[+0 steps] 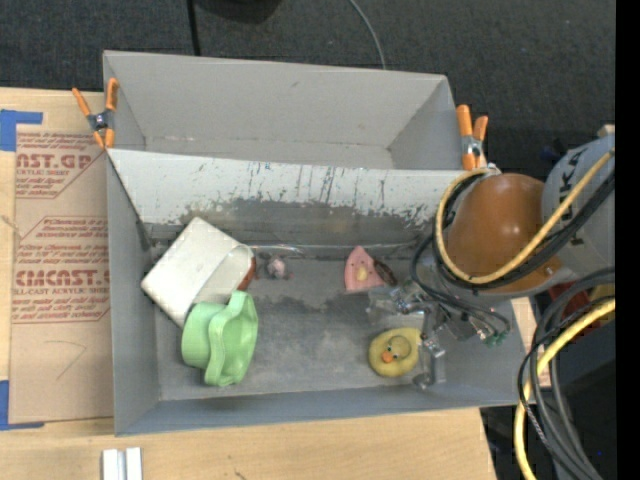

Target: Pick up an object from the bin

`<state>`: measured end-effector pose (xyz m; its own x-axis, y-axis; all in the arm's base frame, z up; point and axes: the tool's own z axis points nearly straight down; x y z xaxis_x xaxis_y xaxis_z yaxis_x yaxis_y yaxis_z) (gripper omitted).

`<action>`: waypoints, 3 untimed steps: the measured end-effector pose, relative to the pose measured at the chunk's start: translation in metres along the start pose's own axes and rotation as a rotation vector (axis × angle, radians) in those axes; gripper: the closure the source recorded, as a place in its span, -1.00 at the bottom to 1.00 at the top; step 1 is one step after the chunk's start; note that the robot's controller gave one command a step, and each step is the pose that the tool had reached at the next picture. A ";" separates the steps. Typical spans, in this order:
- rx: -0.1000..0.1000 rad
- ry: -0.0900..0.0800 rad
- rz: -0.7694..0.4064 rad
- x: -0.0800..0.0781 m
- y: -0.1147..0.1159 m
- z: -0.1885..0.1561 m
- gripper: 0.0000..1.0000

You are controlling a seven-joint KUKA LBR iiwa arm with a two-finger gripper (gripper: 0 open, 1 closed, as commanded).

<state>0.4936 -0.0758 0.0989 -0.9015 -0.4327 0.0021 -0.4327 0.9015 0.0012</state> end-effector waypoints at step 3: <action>0.014 -0.025 -0.329 0.003 0.009 -0.102 1.00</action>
Offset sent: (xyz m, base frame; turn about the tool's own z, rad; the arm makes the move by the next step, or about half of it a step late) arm 0.0000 0.0000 0.0000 0.0000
